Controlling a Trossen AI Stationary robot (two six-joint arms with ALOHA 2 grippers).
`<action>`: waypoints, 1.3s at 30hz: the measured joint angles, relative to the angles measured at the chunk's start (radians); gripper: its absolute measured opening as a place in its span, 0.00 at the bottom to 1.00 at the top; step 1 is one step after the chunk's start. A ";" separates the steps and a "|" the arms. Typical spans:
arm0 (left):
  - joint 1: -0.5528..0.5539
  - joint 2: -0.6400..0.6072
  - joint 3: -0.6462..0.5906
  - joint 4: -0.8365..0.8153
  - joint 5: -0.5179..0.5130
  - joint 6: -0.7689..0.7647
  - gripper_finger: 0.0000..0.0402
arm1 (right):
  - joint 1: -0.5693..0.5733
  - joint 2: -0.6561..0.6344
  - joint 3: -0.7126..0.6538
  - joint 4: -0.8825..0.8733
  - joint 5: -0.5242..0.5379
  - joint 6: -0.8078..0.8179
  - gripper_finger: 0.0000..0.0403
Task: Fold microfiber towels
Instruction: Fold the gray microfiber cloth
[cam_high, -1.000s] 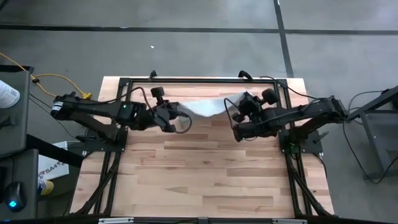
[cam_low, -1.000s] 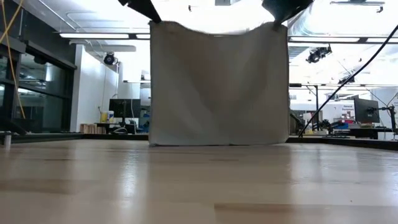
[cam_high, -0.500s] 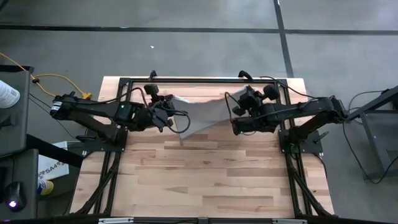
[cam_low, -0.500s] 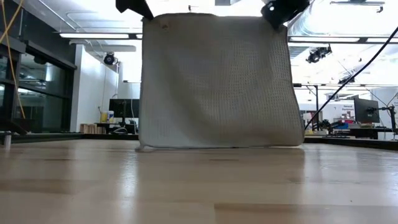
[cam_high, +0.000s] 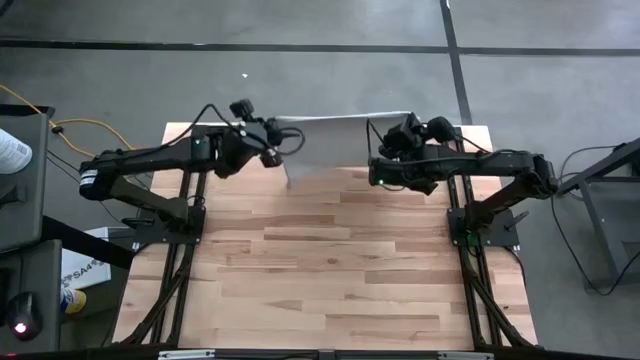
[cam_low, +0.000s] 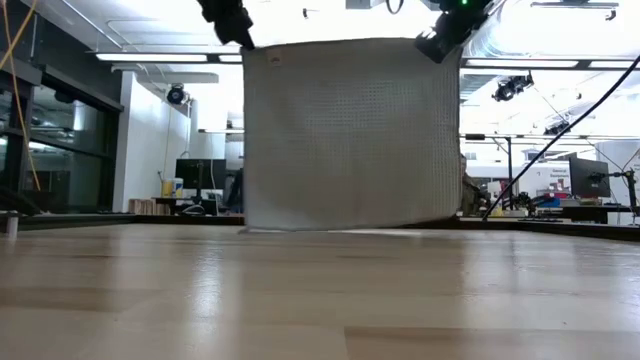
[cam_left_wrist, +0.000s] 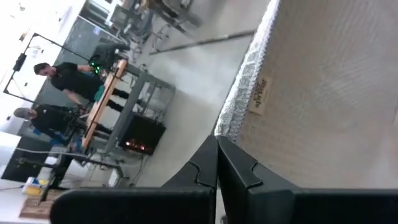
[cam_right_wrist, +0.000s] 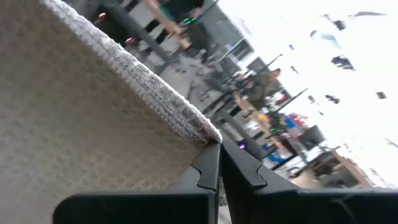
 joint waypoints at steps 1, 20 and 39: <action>-0.003 -0.001 0.000 0.016 0.014 0.003 0.00 | 0.002 0.000 0.000 0.012 0.003 -0.013 0.01; -0.490 0.013 0.001 -0.470 0.231 -0.678 0.00 | 0.301 0.005 0.000 0.025 -0.754 0.102 0.01; -0.547 0.200 0.000 -0.530 0.057 -0.737 0.00 | 0.398 0.072 -0.001 0.008 -0.676 0.163 0.01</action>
